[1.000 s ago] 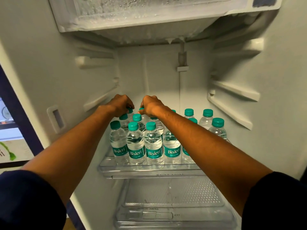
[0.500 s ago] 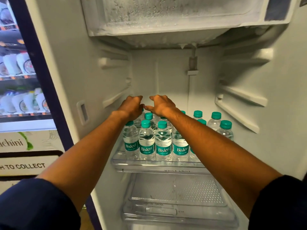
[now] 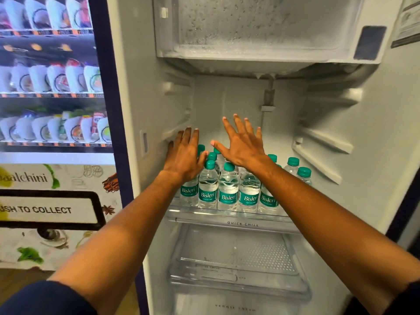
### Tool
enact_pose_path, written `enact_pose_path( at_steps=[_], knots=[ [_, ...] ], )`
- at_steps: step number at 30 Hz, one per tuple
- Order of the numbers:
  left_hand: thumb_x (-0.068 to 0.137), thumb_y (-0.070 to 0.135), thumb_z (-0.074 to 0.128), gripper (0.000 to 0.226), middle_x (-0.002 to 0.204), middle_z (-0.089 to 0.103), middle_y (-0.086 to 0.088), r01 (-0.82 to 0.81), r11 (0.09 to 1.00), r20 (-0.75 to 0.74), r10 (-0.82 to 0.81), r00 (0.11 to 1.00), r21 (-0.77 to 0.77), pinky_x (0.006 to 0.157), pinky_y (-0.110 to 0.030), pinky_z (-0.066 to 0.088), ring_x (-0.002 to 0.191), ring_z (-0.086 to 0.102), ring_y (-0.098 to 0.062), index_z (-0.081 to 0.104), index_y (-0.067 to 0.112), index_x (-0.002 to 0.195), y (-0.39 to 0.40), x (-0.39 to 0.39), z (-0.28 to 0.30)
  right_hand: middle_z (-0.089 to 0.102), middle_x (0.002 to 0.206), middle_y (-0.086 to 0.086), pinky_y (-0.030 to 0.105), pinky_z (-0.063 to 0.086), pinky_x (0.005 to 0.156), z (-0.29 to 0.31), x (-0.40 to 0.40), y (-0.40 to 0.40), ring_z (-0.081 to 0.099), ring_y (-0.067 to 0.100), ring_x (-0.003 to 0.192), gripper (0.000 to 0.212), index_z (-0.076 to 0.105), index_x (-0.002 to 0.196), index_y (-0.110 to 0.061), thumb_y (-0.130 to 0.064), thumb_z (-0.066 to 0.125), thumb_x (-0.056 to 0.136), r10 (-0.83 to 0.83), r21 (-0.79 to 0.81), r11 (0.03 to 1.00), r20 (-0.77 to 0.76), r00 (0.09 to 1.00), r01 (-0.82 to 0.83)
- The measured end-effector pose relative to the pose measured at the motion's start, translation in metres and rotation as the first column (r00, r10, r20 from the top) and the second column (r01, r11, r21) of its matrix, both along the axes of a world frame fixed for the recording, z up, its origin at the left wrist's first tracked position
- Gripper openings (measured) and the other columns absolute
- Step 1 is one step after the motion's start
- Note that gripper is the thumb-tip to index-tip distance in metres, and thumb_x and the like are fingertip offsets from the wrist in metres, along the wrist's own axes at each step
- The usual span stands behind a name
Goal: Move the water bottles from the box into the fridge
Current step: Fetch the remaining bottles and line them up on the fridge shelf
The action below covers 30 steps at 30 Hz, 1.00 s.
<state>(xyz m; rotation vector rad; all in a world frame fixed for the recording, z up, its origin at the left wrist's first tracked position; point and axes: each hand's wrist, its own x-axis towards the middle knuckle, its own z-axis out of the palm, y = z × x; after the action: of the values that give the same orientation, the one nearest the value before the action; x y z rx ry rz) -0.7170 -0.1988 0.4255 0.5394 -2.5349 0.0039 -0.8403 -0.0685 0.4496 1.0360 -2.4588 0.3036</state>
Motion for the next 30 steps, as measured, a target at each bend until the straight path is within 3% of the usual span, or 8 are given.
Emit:
enact_pose_path(
  at_steps=[8,13,21,30],
  knots=[
    [0.097,0.062,0.024,0.080,0.163,-0.007,-0.010,0.003,0.999,-0.049,-0.005,0.999,-0.048,0.121,-0.050,0.004,0.151,-0.006,-0.027,-0.001,0.015,0.156,0.035,0.034,-0.034,-0.003,0.166,0.004,0.061,0.007,0.119,-0.027,0.039,0.032,0.000,0.031,0.152,0.084,0.002,0.157,-0.034,-0.078,0.023,0.088,0.020,-0.086,0.996,-0.040,0.999,-0.023],
    [0.089,0.065,0.014,0.086,0.163,-0.002,-0.011,0.015,0.996,-0.077,-0.022,0.997,-0.089,0.121,-0.053,0.008,0.151,-0.002,-0.028,0.004,0.013,0.156,0.051,0.055,-0.062,-0.003,0.166,0.004,0.060,0.003,0.118,-0.054,0.068,0.041,-0.003,0.030,0.152,0.084,0.004,0.157,-0.034,-0.078,0.025,0.088,0.035,-0.111,0.993,-0.045,0.998,-0.040],
    [0.090,0.060,0.027,0.085,0.163,-0.003,-0.013,0.024,0.998,-0.094,-0.030,0.995,-0.057,0.120,-0.055,0.009,0.151,-0.004,-0.030,0.005,0.010,0.156,0.075,0.092,-0.136,0.000,0.166,0.005,0.058,0.001,0.119,-0.132,0.106,0.053,-0.002,0.029,0.152,0.080,0.008,0.157,-0.033,-0.074,0.022,0.090,0.085,-0.122,0.988,-0.103,0.991,-0.097],
    [0.093,0.046,0.039,0.078,0.163,0.001,-0.013,0.025,1.000,-0.027,-0.025,0.999,0.008,0.118,-0.058,0.015,0.151,-0.002,-0.030,0.012,0.010,0.156,0.096,0.146,-0.232,0.001,0.166,0.005,0.061,0.009,0.119,-0.242,0.158,0.070,0.000,0.030,0.152,0.074,0.009,0.157,-0.033,-0.068,0.026,0.094,0.162,-0.066,0.985,0.028,0.986,-0.160]
  ],
)
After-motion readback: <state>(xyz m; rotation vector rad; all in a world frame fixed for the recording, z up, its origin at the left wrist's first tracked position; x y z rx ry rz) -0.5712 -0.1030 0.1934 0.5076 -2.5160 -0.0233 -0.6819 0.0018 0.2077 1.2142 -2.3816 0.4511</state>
